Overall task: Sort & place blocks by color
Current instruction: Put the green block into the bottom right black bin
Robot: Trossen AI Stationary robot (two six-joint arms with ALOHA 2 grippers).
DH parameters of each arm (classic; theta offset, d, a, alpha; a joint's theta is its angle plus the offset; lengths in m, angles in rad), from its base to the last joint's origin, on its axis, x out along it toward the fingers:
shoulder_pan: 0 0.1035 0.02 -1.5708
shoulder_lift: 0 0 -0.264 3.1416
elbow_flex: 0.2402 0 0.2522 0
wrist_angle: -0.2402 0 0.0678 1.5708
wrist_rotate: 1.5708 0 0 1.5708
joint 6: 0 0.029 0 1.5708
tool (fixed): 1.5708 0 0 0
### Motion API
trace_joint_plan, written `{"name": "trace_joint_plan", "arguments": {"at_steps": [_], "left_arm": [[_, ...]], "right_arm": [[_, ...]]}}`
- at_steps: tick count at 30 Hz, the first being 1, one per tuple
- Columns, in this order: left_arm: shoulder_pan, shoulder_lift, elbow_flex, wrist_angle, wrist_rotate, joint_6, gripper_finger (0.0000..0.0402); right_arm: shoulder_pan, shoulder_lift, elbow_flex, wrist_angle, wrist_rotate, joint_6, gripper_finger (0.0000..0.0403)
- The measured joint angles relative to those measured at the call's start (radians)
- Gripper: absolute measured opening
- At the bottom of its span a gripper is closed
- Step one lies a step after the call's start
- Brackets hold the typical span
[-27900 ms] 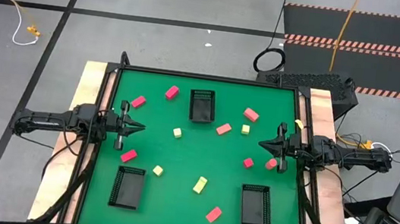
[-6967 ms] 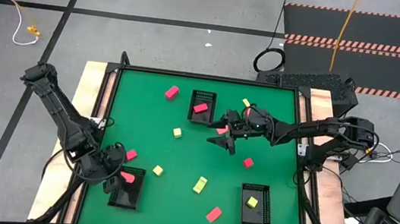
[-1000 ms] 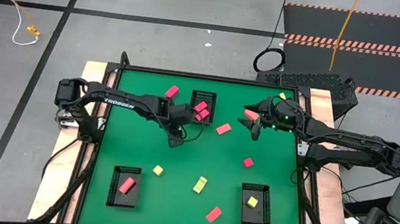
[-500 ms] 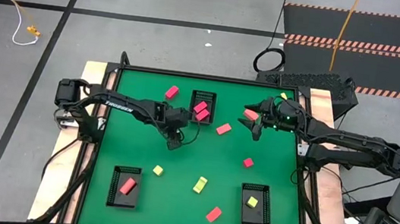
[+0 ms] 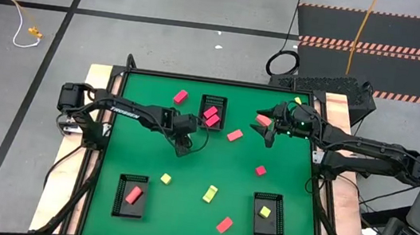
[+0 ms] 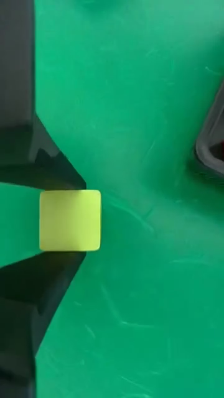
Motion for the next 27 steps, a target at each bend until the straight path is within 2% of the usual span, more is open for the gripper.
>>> {"name": "trace_joint_plan", "arguments": {"at_steps": [2,8,13,17,22,24,27], "left_arm": [[-0.001,0.0,0.0,0.009,-0.001,-0.022,0.0126],[-0.013,0.0,0.0,0.011,0.001,-0.07,0.0126],[-0.03,-0.02,0.007,0.03,0.089,-0.108,0.0126],[-0.049,-0.068,0.01,0.17,0.108,-0.102,0.0126],[-0.058,-0.103,0.011,0.373,0.126,-0.087,0.0126],[-0.057,-0.102,0.011,0.43,0.172,-0.103,0.0126],[-0.054,-0.1,0.011,0.536,0.199,-0.131,0.0126]], "right_arm": [[0.0,0.0,0.0,0.0,0.0,-0.001,0.0315],[0.0,0.0,0.0,0.0,0.0,-0.004,0.0315],[0.0,0.0,0.0,0.0,0.0,-0.004,0.0315],[0.003,0.0,0.0,0.033,-0.026,0.002,0.0315],[0.05,0.0,0.001,0.158,-0.261,-0.07,0.0315],[0.087,0.005,0.001,0.171,-0.27,-0.143,0.0315],[0.146,0.026,0.001,0.18,-0.175,-0.235,0.0315]]}}
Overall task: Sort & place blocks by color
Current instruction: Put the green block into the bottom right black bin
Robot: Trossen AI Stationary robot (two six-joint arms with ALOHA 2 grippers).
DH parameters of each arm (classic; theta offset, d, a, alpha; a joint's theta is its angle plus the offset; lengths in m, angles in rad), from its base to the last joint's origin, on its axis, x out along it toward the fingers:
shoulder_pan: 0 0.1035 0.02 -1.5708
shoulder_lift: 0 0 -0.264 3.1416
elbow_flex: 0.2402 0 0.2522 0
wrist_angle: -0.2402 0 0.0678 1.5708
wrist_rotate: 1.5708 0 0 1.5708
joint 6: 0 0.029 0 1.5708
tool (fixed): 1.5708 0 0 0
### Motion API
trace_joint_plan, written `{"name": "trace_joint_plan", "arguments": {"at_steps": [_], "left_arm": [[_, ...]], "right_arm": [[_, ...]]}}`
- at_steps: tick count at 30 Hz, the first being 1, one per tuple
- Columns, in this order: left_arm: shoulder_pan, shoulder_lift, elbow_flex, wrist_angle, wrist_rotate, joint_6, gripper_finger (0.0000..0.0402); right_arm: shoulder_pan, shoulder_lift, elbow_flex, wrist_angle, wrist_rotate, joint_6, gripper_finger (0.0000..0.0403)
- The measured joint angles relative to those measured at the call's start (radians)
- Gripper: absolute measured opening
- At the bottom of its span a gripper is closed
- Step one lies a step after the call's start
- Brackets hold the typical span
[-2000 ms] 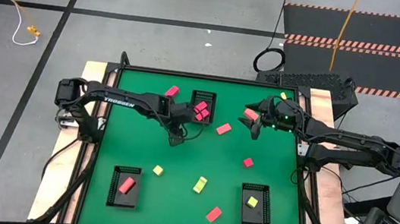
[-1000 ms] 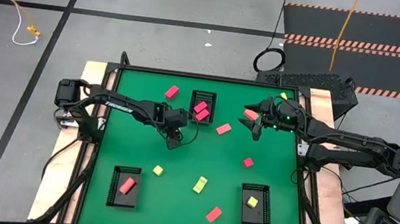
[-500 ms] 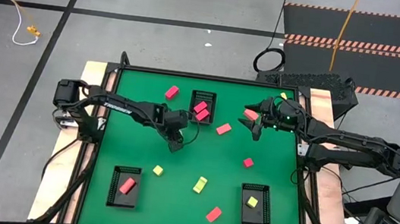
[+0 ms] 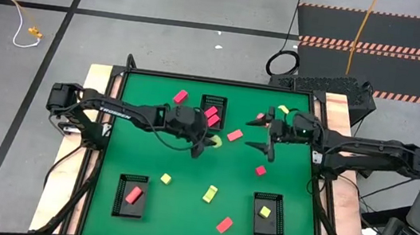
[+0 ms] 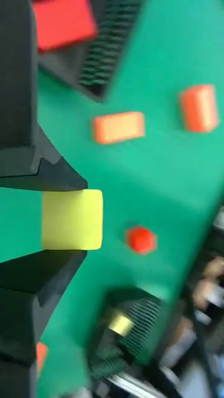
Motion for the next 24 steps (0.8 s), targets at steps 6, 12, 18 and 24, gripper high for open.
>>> {"name": "trace_joint_plan", "arguments": {"at_steps": [6,12,18,24], "left_arm": [[0.001,0.001,0.0,0.211,-0.034,-0.032,0.0126],[0.001,0.001,0.0,0.31,-0.111,-0.061,0.0126],[-0.004,0.001,0.0,0.434,-0.128,-0.074,0.0126],[-0.004,0.001,0.0,0.448,-0.146,-0.061,0.0126]], "right_arm": [[0.1,0.077,0.0,0.122,0.088,-0.112,0.0315],[0.198,0.136,0.0,0.345,0.255,-0.371,0.0315],[0.239,0.193,0.0,0.434,0.368,-0.454,0.0315],[0.243,0.258,0.0,0.556,0.419,-0.48,0.0315]]}}
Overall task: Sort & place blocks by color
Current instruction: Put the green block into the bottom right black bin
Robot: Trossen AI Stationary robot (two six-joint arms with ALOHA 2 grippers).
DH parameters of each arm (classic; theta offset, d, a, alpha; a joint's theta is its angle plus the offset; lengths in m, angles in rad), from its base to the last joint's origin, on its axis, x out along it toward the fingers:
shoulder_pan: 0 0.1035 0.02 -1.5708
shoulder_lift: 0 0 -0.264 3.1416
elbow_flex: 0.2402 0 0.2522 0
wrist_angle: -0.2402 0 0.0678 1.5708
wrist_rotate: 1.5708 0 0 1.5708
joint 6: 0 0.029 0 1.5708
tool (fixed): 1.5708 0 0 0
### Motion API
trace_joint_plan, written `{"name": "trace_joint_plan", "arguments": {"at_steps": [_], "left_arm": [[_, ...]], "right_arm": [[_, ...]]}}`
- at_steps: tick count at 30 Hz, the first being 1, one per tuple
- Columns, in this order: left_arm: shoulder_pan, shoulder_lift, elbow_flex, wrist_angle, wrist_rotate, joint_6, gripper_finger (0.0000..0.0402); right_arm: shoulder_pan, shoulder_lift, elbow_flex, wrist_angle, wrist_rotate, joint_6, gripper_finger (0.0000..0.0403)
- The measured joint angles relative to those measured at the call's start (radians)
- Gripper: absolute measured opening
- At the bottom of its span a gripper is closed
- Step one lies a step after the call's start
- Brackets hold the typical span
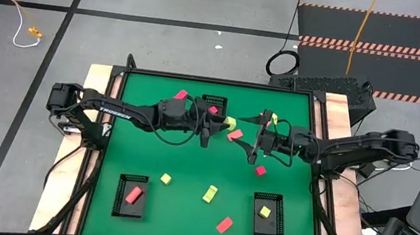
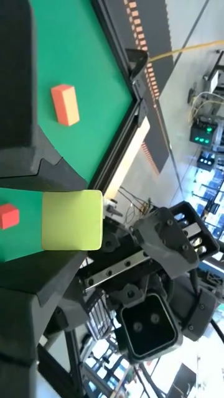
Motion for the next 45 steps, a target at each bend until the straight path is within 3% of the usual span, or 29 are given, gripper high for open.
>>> {"name": "trace_joint_plan", "arguments": {"at_steps": [11,17,23,30,35,45], "left_arm": [[0.0,0.0,0.0,0.023,0.0,0.006,0.0126],[-0.011,0.0,0.0,0.024,0.001,0.007,0.0126],[-0.012,0.0,0.0,0.025,0.0,0.02,0.0126],[-0.011,0.0,0.0,0.028,-0.008,-0.006,0.0126],[-0.011,0.0,0.0,0.016,-0.006,-0.033,0.013],[-0.007,-0.001,0.0,-0.008,0.012,-0.014,0.0328]], "right_arm": [[-0.002,0.161,0.01,0.194,0.031,-0.076,0.0315],[-0.003,0.208,0.015,0.29,0.111,-0.114,0.0305],[-0.013,0.209,0.016,0.289,0.123,-0.147,0.0249],[-0.014,0.209,0.016,0.278,0.118,-0.164,0.0144],[-0.014,0.21,0.016,0.275,0.12,-0.181,0.0138],[0.038,0.161,0.017,0.164,0.133,-0.105,0.0122]]}}
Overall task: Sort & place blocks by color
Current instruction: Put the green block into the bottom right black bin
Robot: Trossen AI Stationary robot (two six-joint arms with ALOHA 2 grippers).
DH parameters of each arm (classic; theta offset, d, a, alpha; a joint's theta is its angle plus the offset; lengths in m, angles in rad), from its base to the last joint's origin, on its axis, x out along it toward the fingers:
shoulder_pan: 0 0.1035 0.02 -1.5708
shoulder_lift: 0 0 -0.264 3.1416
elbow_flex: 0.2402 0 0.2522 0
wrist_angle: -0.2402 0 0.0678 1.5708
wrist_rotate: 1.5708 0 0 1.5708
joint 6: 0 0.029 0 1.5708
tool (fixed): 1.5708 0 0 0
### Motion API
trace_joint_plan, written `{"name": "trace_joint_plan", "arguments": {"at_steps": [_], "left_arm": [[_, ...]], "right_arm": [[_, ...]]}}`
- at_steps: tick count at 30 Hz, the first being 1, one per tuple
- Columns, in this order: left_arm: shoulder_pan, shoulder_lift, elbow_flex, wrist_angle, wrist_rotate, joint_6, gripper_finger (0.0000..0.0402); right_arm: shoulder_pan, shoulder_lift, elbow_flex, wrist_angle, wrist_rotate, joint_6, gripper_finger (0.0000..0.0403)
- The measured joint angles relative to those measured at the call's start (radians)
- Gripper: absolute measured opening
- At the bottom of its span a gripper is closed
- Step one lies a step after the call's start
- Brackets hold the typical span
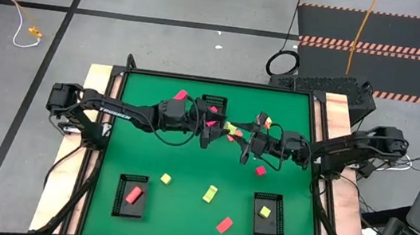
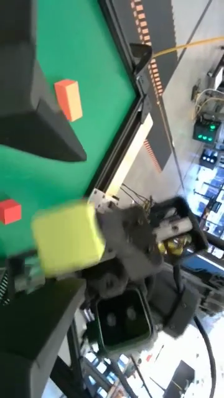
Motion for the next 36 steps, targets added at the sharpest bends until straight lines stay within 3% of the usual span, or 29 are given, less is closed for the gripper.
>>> {"name": "trace_joint_plan", "arguments": {"at_steps": [4,9,17,22,28,36], "left_arm": [[-0.001,-0.017,0.0,0.003,0.019,0.039,0.0364],[-0.004,-0.055,0.001,-0.03,0.016,0.1,0.0369],[-0.038,-0.094,-0.001,-0.197,0.016,0.185,0.0335],[-0.087,-0.096,0.0,-0.255,0.016,0.174,0.0314],[-0.188,-0.097,0.0,-0.269,0.008,0.166,0.0297],[-0.311,-0.084,0.0,-0.279,-0.116,0.166,0.0287]], "right_arm": [[0.058,-0.091,0.0,-0.194,0.083,0.064,0.0122],[0.133,-0.246,0.0,-0.497,0.094,0.248,0.0122],[0.244,-0.433,-0.001,-0.93,-0.156,0.618,0.0122],[0.321,-0.478,-0.001,-1.059,-0.171,0.779,0.0122],[0.412,-0.489,-0.001,-1.116,-0.282,0.934,0.0122],[0.535,-0.489,-0.001,-1.287,-0.348,1.169,0.0123]]}}
